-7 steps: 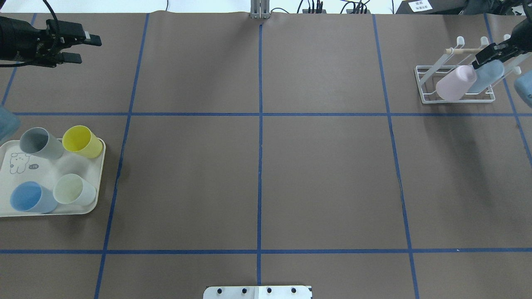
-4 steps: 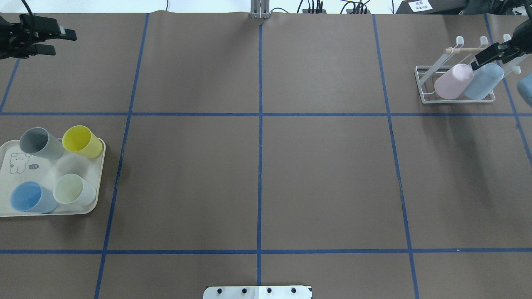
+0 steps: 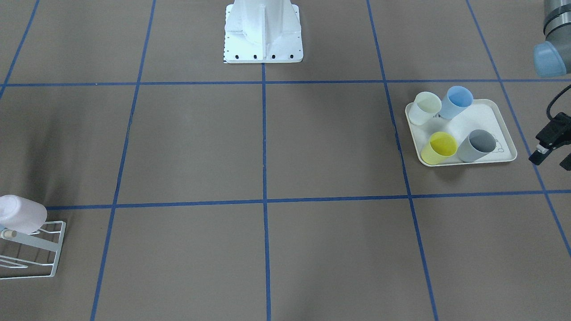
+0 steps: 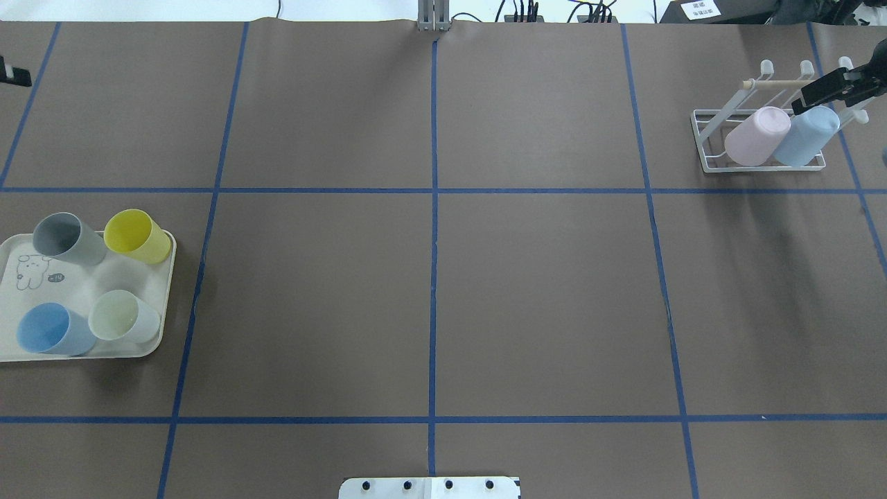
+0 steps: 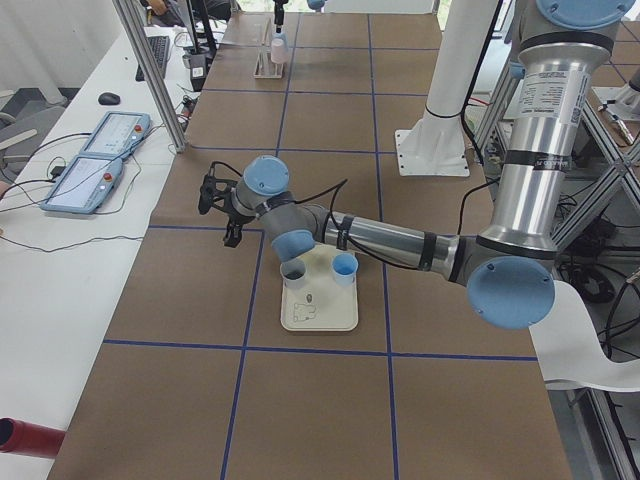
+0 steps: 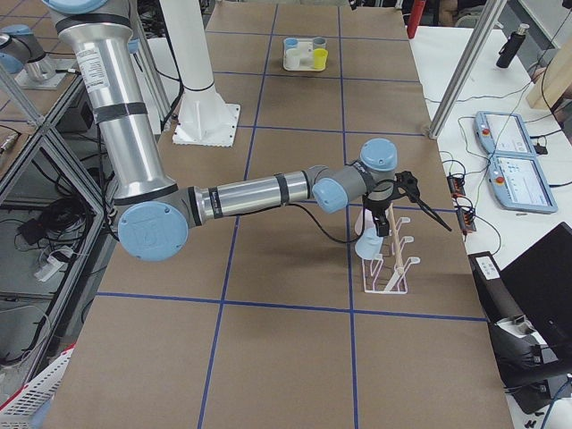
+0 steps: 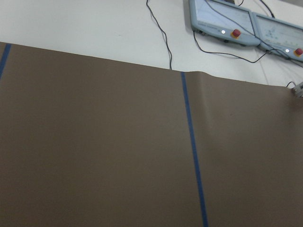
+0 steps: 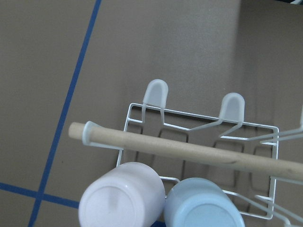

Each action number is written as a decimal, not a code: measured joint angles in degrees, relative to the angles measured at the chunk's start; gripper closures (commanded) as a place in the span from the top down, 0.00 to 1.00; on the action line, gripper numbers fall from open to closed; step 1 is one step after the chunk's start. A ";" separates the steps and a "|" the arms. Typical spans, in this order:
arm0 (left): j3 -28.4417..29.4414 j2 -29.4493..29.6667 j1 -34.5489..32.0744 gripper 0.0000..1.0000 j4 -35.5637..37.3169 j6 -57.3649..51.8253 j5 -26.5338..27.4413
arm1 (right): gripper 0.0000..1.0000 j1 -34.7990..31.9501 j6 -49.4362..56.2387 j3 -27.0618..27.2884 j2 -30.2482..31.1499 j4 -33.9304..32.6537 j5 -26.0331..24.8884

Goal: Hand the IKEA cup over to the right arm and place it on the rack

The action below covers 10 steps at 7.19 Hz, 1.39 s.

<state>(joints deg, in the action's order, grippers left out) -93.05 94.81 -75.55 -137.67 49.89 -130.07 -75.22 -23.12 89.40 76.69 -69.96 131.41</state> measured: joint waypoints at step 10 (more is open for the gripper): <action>2.17 -8.05 12.57 0.00 8.04 -1.88 0.53 | 1.00 1.25 -6.22 2.72 1.57 0.19 1.29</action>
<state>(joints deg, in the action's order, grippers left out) -90.88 86.76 -62.99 -129.63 48.02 -129.54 -73.97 -29.35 92.11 78.26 -69.77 132.71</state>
